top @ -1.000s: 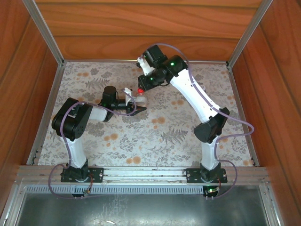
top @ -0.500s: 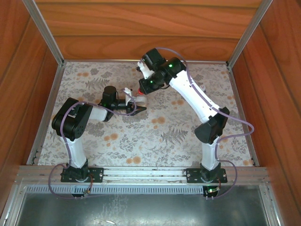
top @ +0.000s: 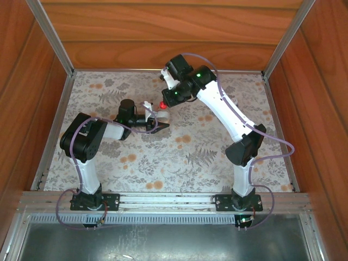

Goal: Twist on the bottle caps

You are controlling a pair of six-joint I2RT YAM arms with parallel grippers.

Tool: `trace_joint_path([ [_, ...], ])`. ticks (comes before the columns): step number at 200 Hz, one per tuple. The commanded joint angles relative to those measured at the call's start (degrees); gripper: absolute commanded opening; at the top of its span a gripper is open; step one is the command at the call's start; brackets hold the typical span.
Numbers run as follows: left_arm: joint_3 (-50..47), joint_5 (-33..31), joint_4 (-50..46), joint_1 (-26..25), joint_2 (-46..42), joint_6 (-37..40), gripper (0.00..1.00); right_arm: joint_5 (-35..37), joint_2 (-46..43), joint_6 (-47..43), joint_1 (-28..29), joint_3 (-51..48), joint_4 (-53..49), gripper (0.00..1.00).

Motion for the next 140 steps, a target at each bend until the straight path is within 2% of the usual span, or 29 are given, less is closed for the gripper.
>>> trace_joint_path([
  [1, -0.9, 1.2, -5.7, -0.5, 2.4, -1.0, 0.59, 1.7, 0.5, 1.2, -0.6, 1.0, -0.7, 0.31],
  [98, -0.9, 1.2, -5.7, -0.4, 2.5, -1.0, 0.59, 0.9, 1.5, 1.4, -0.6, 0.5, 0.2, 0.29],
  [140, -1.0, 1.2, -5.7, -0.4, 2.5, -1.1, 0.59, -1.0, -1.1, 0.0, -0.2, 0.2, 4.1, 0.38],
])
